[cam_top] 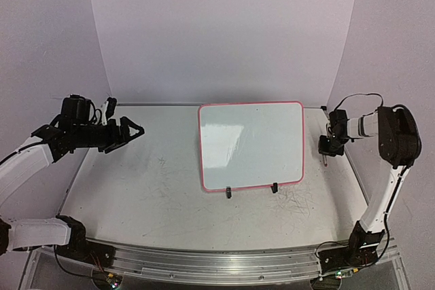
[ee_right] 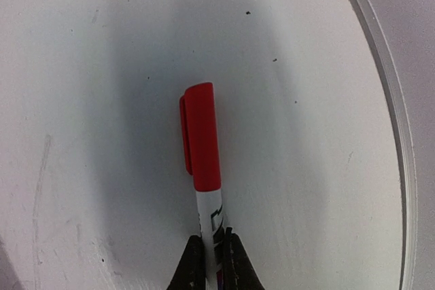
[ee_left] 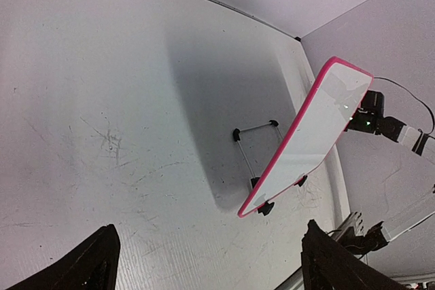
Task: Write a sentence on the whiteboard
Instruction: Pick up the whiteboard marker from the corner of the board, then pass from the right arm to the left
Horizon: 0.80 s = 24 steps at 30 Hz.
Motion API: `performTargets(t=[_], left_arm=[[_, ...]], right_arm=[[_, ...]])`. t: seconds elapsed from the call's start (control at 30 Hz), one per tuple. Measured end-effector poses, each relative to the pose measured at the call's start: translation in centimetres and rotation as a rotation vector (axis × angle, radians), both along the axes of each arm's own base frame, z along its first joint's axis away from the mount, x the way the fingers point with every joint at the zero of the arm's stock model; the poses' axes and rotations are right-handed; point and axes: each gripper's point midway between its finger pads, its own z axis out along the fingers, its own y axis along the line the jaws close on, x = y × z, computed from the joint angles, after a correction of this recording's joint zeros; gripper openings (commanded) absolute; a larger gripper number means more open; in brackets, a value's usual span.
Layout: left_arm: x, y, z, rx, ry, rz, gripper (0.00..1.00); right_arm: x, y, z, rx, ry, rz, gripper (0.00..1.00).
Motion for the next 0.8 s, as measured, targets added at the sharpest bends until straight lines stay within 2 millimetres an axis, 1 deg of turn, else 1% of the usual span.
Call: performTargets(t=[0.07, 0.13, 0.2, 0.23, 0.33, 0.4, 0.43, 0.47, 0.5, 0.6, 0.63, 0.67, 0.7, 0.77, 0.8], left_arm=[[0.0, -0.1, 0.3, -0.014, 0.003, 0.004, 0.94], [0.0, -0.2, 0.5, -0.026, 0.01, 0.005, 0.94], [-0.1, -0.3, 0.8, -0.04, 0.017, 0.006, 0.94], [-0.1, -0.3, 1.0, -0.046, 0.016, 0.006, 0.94], [-0.2, -0.5, 1.7, -0.066, 0.01, 0.001, 0.94], [-0.4, -0.5, 2.2, -0.078, 0.005, 0.002, 0.94], [-0.4, -0.5, 2.4, -0.084, 0.001, -0.001, 0.93], [-0.5, -0.6, 2.6, -0.088, -0.002, -0.005, 0.93], [-0.6, -0.7, 2.7, -0.094, -0.001, -0.011, 0.92], [-0.9, -1.1, 3.0, -0.11, 0.004, -0.034, 0.9], [-1.0, -1.2, 3.1, -0.116, 0.007, -0.042, 0.89], [-1.1, -1.3, 3.1, -0.122, 0.013, -0.049, 0.89], [-1.1, -1.5, 3.1, -0.129, 0.02, -0.057, 0.88], [-1.1, -1.9, 3.2, -0.141, 0.03, -0.073, 0.87], [-1.2, -2.1, 3.3, -0.146, 0.036, -0.083, 0.87]], right_arm=[[-0.4, 0.0, 0.4, -0.001, -0.009, -0.002, 0.0], [-0.8, 0.0, 1.4, 0.001, -0.031, -0.005, 0.0], [-1.0, 0.2, 3.3, 0.01, -0.074, -0.005, 0.0], [-1.0, 0.4, 4.7, 0.02, -0.108, 0.0, 0.0], [-1.4, 1.4, 9.9, 0.068, -0.25, 0.027, 0.0], [-1.9, 2.4, 14.4, 0.109, -0.371, 0.059, 0.0], [-2.2, 3.0, 17.2, 0.136, -0.451, 0.083, 0.0], [-2.5, 3.6, 19.4, 0.158, -0.517, 0.107, 0.0], [-3.1, 4.3, 22.0, 0.188, -0.592, 0.139, 0.0], [-4.9, 7.0, 28.1, 0.266, -0.769, 0.254, 0.0], [-5.5, 8.3, 29.8, 0.29, -0.815, 0.302, 0.0], [-6.2, 10.0, 31.4, 0.318, -0.859, 0.365, 0.0], [-6.8, 11.8, 32.3, 0.345, -0.881, 0.424, 0.0], [-7.8, 15.6, 33.1, 0.393, -0.883, 0.534, 0.0], [-8.2, 18.1, 33.4, 0.42, -0.874, 0.604, 0.0]])
